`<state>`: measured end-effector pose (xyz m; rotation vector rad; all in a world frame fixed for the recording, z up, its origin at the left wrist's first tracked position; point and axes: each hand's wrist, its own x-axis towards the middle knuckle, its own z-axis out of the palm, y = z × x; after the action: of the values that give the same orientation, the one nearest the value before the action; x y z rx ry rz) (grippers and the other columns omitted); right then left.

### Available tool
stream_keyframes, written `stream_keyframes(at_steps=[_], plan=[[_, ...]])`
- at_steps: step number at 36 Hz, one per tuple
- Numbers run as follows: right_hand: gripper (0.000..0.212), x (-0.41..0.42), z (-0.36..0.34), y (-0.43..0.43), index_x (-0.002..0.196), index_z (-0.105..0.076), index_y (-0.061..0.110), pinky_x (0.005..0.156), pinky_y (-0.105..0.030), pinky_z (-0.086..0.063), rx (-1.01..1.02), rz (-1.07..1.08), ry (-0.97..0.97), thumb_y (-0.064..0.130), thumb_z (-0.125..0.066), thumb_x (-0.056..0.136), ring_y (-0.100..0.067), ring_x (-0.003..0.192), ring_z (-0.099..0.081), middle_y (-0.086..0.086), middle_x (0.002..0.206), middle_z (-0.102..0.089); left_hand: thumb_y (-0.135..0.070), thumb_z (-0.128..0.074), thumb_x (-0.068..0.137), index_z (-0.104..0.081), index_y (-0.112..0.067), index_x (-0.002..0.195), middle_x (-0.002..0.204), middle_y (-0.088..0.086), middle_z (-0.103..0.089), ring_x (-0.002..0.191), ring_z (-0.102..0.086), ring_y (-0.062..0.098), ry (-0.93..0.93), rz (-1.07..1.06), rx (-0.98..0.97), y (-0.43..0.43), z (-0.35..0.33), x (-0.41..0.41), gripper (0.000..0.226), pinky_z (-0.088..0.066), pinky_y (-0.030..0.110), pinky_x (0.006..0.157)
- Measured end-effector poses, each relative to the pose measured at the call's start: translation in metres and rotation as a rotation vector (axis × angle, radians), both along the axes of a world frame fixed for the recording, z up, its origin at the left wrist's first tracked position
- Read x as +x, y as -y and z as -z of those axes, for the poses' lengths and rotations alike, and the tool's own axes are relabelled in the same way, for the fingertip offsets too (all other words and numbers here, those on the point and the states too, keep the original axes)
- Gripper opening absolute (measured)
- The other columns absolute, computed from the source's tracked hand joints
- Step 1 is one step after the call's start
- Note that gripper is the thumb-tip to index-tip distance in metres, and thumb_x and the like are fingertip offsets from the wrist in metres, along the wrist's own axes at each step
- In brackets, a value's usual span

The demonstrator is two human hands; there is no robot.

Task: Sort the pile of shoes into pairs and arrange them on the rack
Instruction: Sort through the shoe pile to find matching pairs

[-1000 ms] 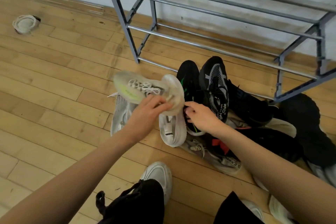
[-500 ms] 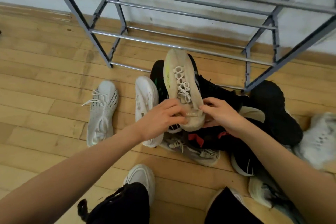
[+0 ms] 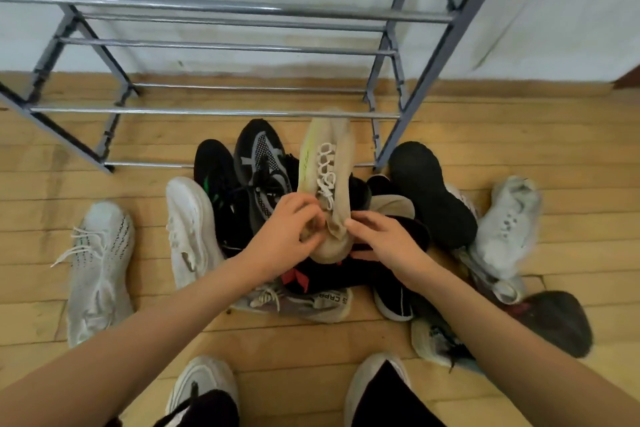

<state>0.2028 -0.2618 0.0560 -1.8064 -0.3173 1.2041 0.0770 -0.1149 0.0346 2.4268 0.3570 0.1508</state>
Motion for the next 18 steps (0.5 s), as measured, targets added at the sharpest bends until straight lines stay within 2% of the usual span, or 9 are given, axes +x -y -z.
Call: stream_keyframes(at_steps=[3, 5, 7, 9, 11, 14, 18], plan=[[0.018, 0.018, 0.004, 0.012, 0.108, -0.067, 0.022, 0.083, -0.029, -0.056, -0.118, -0.078, 0.118, 0.027, -0.056, 0.095, -0.012, 0.100, -0.063, 0.002, 0.110, -0.066, -0.020, -0.060, 0.089, -0.061, -0.011, 0.105, 0.117, 0.001, -0.056, 0.121, -0.041, 0.018, -0.061, 0.038, 0.088, 0.006, 0.012, 0.010, 0.018, -0.029, 0.023, 0.108], [0.019, 0.032, 0.005, 0.018, 0.109, -0.068, 0.018, 0.087, -0.032, -0.056, -0.143, -0.040, 0.192, 0.024, -0.056, 0.094, -0.014, 0.102, -0.063, 0.000, 0.111, -0.066, -0.020, -0.058, 0.090, -0.060, -0.011, 0.103, 0.113, 0.001, -0.056, 0.119, -0.040, 0.019, -0.071, 0.016, 0.130, 0.008, 0.016, 0.015, 0.016, -0.032, 0.028, 0.106], [0.023, 0.050, 0.009, 0.026, 0.112, -0.067, 0.016, 0.093, -0.030, -0.050, -0.189, -0.025, 0.417, 0.024, -0.057, 0.093, -0.015, 0.108, -0.060, 0.000, 0.114, -0.064, -0.025, -0.055, 0.090, -0.059, -0.012, 0.100, 0.110, 0.000, -0.056, 0.117, -0.037, 0.017, -0.097, 0.006, 0.152, 0.007, 0.017, 0.019, 0.017, -0.030, 0.027, 0.104], [0.029, 0.070, 0.014, 0.035, 0.119, -0.061, 0.014, 0.094, -0.025, -0.040, -0.290, -0.030, 0.670, 0.023, -0.057, 0.092, -0.019, 0.116, -0.053, -0.003, 0.121, -0.059, -0.037, -0.044, 0.089, -0.059, -0.014, 0.096, 0.104, -0.001, -0.058, 0.113, -0.040, 0.018, -0.107, 0.010, 0.186, 0.009, 0.015, 0.021, 0.029, -0.033, 0.029, 0.100], [0.040, 0.089, 0.022, 0.044, 0.130, -0.051, 0.012, 0.102, -0.032, -0.034, -0.411, -0.021, 0.819, 0.022, -0.056, 0.091, -0.027, 0.127, -0.041, -0.011, 0.132, -0.051, -0.044, -0.037, 0.087, -0.061, -0.016, 0.092, 0.101, -0.002, -0.060, 0.108, -0.048, 0.021, -0.089, 0.024, 0.280, 0.013, 0.013, 0.023, 0.038, -0.040, 0.033, 0.095], [0.059, 0.108, 0.030, 0.050, 0.142, -0.032, 0.008, 0.108, -0.042, -0.027, -0.625, -0.074, 0.850, 0.029, -0.055, 0.092, -0.036, 0.134, -0.028, -0.019, 0.141, -0.039, -0.040, -0.042, 0.086, -0.064, -0.016, 0.091, 0.109, 0.001, -0.062, 0.107, -0.053, 0.021, -0.020, 0.028, 0.374, 0.019, 0.011, 0.027, 0.033, -0.039, 0.035, 0.093], [0.073, 0.122, 0.039, 0.045, 0.143, -0.028, 0.009, 0.108, -0.047, -0.030, -0.768, -0.206, 0.812, 0.040, -0.062, 0.085, -0.038, 0.135, -0.030, -0.020, 0.144, -0.036, -0.034, -0.044, 0.085, -0.062, -0.013, 0.087, 0.110, 0.003, -0.062, 0.106, -0.056, 0.020, 0.047, 0.024, 0.310, 0.024, 0.009, 0.032, 0.028, -0.036, 0.029, 0.095]])
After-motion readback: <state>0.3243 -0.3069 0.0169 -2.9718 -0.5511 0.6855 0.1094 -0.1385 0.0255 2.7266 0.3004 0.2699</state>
